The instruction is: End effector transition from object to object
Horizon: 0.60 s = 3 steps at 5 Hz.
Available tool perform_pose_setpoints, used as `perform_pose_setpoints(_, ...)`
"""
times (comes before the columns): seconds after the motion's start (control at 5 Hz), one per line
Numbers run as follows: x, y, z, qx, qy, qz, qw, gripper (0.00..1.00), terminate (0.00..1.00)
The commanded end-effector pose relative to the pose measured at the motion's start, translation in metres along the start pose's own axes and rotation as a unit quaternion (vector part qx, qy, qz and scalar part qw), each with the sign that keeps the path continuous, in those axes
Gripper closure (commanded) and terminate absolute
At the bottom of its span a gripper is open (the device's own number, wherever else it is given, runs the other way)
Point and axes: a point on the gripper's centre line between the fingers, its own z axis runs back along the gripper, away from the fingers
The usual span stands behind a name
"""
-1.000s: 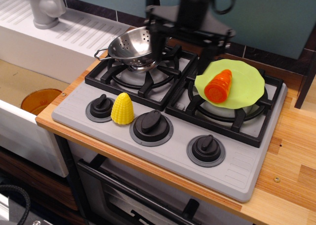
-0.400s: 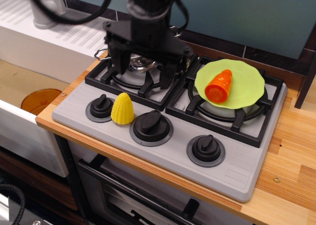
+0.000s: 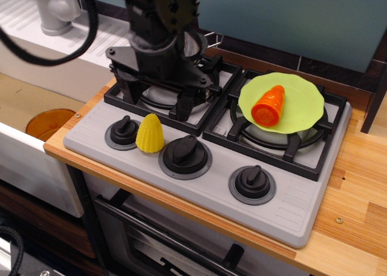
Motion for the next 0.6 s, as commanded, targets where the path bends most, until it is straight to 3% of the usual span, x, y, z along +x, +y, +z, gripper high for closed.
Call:
perform_pose_setpoints(0.0,0.004,0.013,-0.014,-0.010,-0.052,-0.006,0.9986,0.00,0.00)
perform_pose_setpoints(0.2,0.001,0.016,-0.021,-0.014,-0.058,-0.007,0.9982,0.00,0.00)
perform_pose_setpoints(0.4,-0.005,0.015,-0.033,-0.016,-0.060,-0.002,0.9981,0.00,1.00)
